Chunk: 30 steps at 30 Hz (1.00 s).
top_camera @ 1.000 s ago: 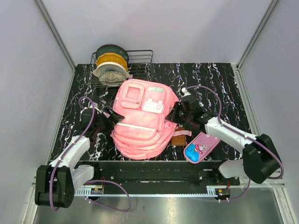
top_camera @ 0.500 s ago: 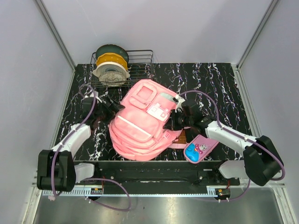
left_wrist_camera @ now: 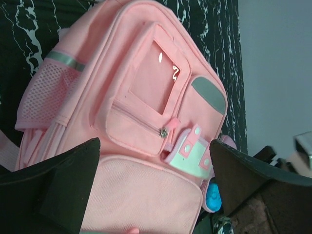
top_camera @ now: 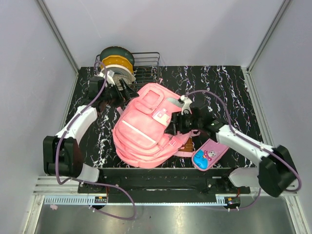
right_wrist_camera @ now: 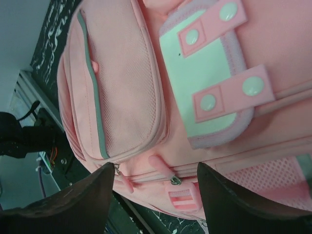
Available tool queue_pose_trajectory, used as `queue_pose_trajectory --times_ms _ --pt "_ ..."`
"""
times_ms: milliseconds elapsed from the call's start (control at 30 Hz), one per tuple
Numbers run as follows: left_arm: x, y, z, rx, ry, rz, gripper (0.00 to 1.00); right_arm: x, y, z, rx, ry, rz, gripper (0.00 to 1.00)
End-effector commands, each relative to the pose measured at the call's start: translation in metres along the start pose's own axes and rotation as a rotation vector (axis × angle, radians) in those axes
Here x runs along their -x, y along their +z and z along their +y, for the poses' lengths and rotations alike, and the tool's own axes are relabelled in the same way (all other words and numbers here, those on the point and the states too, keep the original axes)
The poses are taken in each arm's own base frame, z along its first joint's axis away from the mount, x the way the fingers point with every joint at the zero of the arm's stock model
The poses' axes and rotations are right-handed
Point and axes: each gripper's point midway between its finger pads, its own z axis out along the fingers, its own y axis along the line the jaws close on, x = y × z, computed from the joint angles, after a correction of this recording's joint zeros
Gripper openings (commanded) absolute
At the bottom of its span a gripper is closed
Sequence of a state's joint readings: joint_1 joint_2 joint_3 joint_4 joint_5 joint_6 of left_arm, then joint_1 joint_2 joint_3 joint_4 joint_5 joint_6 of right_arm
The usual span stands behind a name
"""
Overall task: Pack the student bag
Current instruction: Unzip the student bag at the center of the board.
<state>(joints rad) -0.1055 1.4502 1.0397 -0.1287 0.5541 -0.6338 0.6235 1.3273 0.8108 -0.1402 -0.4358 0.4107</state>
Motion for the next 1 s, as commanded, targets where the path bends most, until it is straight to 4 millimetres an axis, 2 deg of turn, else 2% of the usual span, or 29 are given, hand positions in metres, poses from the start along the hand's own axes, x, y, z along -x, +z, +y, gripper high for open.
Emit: queue_pose_trajectory --times_ms 0,33,67,100,133,167,200,233,267,300,333,367,400,433,467,500,533,567,600,633,667,700,733,900,967 --pt "0.012 -0.028 -0.026 -0.009 0.141 -0.029 0.99 0.065 -0.05 0.008 -0.13 -0.09 -0.268 0.78" --pt "0.008 -0.033 -0.023 0.015 0.14 -0.021 0.99 0.078 -0.059 0.006 -0.163 -0.095 -0.307 0.8" --pt "0.008 -0.042 -0.025 0.026 0.163 -0.04 0.99 0.09 -0.067 -0.009 -0.255 -0.078 -0.357 0.82" --pt "0.006 -0.047 -0.026 0.029 0.171 -0.045 0.99 0.094 -0.069 -0.023 -0.316 -0.057 -0.352 0.85" --pt "0.002 -0.051 -0.03 0.015 0.173 -0.039 0.99 0.117 -0.084 -0.041 -0.381 -0.032 -0.403 0.86" --pt "-0.001 -0.058 -0.036 -0.001 0.184 -0.048 0.99 0.125 -0.086 -0.057 -0.43 -0.008 -0.407 0.87" --pt "-0.003 -0.062 -0.039 -0.014 0.192 -0.051 0.99 0.128 -0.079 -0.086 -0.487 0.036 -0.373 0.87" --pt "-0.007 -0.065 -0.042 -0.021 0.198 -0.049 0.99 0.15 -0.09 -0.107 -0.523 0.057 -0.408 0.87" --pt "-0.014 -0.07 -0.048 -0.036 0.216 -0.051 0.99 0.156 -0.082 -0.11 -0.46 0.057 -0.376 0.87" --pt "-0.02 -0.071 -0.05 -0.043 0.223 -0.045 0.99 0.154 -0.061 -0.131 -0.446 0.079 -0.315 0.87" --pt "-0.026 -0.073 -0.052 -0.05 0.228 -0.036 0.99 0.176 -0.06 -0.134 -0.428 0.073 -0.336 0.87" --pt "-0.039 -0.075 -0.057 -0.067 0.234 -0.015 0.99 0.185 -0.057 -0.145 -0.408 0.093 -0.33 0.87" --pt "-0.046 -0.075 -0.057 -0.074 0.23 -0.002 0.99 0.184 -0.036 -0.159 -0.367 0.105 -0.288 0.87" --pt "-0.053 -0.075 -0.059 -0.083 0.224 0.013 0.99 0.201 -0.032 -0.155 -0.301 0.095 -0.304 0.83" --pt "-0.067 -0.075 -0.059 -0.092 0.21 0.038 0.99 0.203 -0.025 -0.151 -0.215 0.094 -0.283 0.83" --pt "-0.071 -0.076 -0.061 -0.105 0.208 0.042 0.99 0.205 -0.011 -0.158 -0.175 0.083 -0.274 0.83" --pt "-0.076 -0.077 -0.062 -0.114 0.207 0.047 0.99 0.215 -0.008 -0.151 -0.129 0.037 -0.279 0.84" --pt "-0.084 -0.079 -0.061 -0.119 0.199 0.052 0.99 0.217 -0.004 -0.146 -0.08 0.03 -0.265 0.85" --pt "-0.086 -0.08 -0.06 -0.121 0.196 0.051 0.99 0.214 0.005 -0.15 -0.051 0.038 -0.241 0.86" --pt "-0.088 -0.081 -0.058 -0.117 0.196 0.049 0.99 0.224 0.006 -0.143 -0.007 0.008 -0.246 0.86" --pt "-0.09 -0.083 -0.057 -0.115 0.201 0.044 0.99 0.226 0.009 -0.138 0.034 0.004 -0.232 0.86" --pt "-0.09 -0.083 -0.056 -0.112 0.204 0.043 0.99 0.223 0.018 -0.145 0.045 0.026 -0.209 0.86" --pt "-0.091 -0.083 -0.054 -0.108 0.203 0.043 0.99 0.23 0.019 -0.14 0.075 0.021 -0.213 0.86" --pt "-0.087 -0.08 -0.058 -0.113 0.203 0.049 0.99 0.227 0.033 -0.137 0.175 0.048 -0.189 0.86" --pt "-0.085 -0.078 -0.059 -0.114 0.205 0.051 0.99 0.223 0.036 -0.129 0.204 0.049 -0.178 0.86"
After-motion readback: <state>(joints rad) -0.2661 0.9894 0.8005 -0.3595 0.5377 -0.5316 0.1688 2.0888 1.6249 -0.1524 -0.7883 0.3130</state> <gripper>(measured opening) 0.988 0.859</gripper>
